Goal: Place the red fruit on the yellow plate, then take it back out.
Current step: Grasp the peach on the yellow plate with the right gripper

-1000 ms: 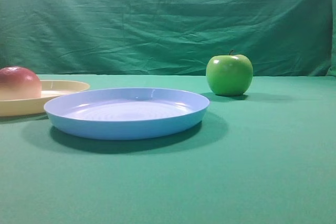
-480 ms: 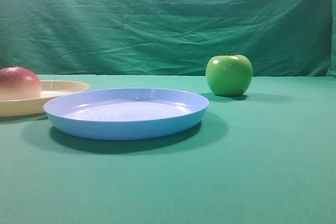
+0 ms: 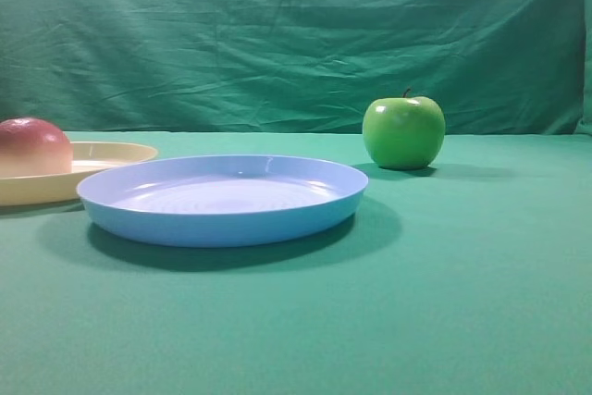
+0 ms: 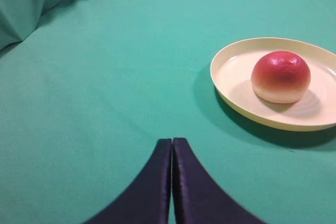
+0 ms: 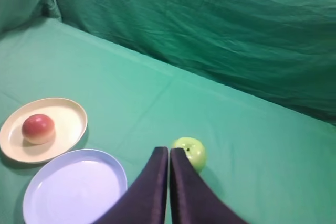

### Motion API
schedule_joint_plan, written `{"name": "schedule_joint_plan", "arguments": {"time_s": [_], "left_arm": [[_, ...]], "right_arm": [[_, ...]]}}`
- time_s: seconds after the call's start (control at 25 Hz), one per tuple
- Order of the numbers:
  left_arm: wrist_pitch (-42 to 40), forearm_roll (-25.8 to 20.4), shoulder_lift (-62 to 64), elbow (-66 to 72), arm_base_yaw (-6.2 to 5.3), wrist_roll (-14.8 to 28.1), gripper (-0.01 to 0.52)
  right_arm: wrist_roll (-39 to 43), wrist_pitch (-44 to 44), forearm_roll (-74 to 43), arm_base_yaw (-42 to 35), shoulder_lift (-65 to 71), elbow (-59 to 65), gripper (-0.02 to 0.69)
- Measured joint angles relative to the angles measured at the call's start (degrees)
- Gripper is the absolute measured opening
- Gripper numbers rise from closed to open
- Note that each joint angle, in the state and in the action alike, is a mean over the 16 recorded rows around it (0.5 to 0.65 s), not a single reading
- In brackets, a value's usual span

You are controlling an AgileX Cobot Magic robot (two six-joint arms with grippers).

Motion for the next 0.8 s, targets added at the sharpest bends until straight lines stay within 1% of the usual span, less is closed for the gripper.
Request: {"name": "schedule_joint_plan", "arguments": {"time_s": [0.24,0.44,0.6,0.8], "left_arm": [[0.00,0.00,0.00,0.00,0.00,0.00,0.000],[0.00,0.00,0.00,0.00,0.00,0.00,0.000],[0.00,0.00,0.00,0.00,0.00,0.00,0.000],[0.00,0.00,0.00,0.00,0.00,0.00,0.000]], "right_arm": [[3.48,-7.64,-0.16,-8.25,-8.90,13.37,0.000],[6.42,-11.36,-0.29,-14.21,-16.45,23.27,0.000],[7.88,-13.79,-0.49,-17.46,-22.71,30.99,0.000],[8.46,-17.28,-1.00,-19.57,-30.26,40.80,0.000]]}}
